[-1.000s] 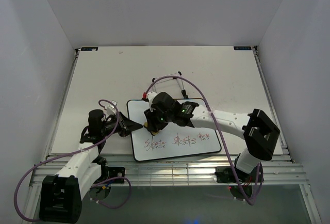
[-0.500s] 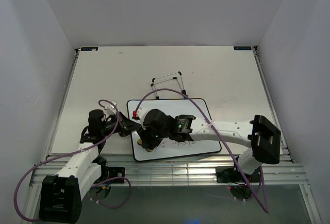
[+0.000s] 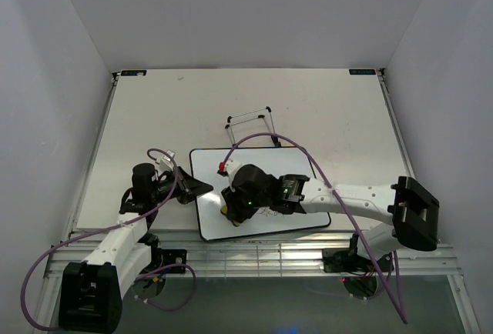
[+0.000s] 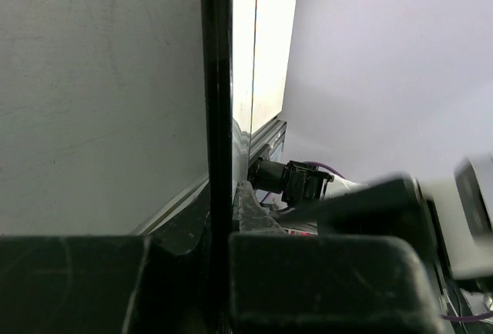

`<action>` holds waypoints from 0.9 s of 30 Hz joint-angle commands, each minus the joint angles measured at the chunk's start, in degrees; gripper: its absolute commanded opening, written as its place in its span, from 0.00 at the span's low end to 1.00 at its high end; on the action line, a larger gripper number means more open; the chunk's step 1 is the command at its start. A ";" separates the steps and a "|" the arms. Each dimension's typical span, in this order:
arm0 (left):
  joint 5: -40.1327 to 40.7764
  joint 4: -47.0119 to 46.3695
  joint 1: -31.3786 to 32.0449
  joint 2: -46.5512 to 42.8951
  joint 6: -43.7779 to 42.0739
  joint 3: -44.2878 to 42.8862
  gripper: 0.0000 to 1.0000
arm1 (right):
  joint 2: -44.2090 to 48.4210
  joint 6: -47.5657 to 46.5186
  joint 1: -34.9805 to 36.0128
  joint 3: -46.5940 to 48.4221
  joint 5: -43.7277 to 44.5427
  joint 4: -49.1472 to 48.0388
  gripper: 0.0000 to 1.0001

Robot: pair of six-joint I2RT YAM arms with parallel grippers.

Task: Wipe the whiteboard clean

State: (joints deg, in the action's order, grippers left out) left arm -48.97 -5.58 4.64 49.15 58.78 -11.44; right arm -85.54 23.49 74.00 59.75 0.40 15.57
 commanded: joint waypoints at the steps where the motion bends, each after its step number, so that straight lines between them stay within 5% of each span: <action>1: 8.01 -1.97 -0.07 -1.86 -2.97 -2.97 0.00 | 0.89 1.39 -5.08 -7.87 7.14 9.82 0.20; 10: 7.84 -2.06 -0.07 -1.86 -3.15 -2.45 0.00 | 7.23 1.57 -11.16 -13.70 4.28 9.74 0.20; 19: 8.10 -2.15 0.01 -1.69 -2.89 -2.53 0.00 | -0.23 2.97 1.39 -3.42 -4.35 0.34 0.19; 27: 7.93 -2.06 0.19 -2.30 -2.62 -2.45 0.00 | -4.29 3.67 3.79 0.37 -3.14 -0.02 0.19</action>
State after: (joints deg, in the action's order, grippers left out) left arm -48.82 -5.37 4.73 48.66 59.05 -11.44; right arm -87.18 26.24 76.88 61.21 -1.06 12.43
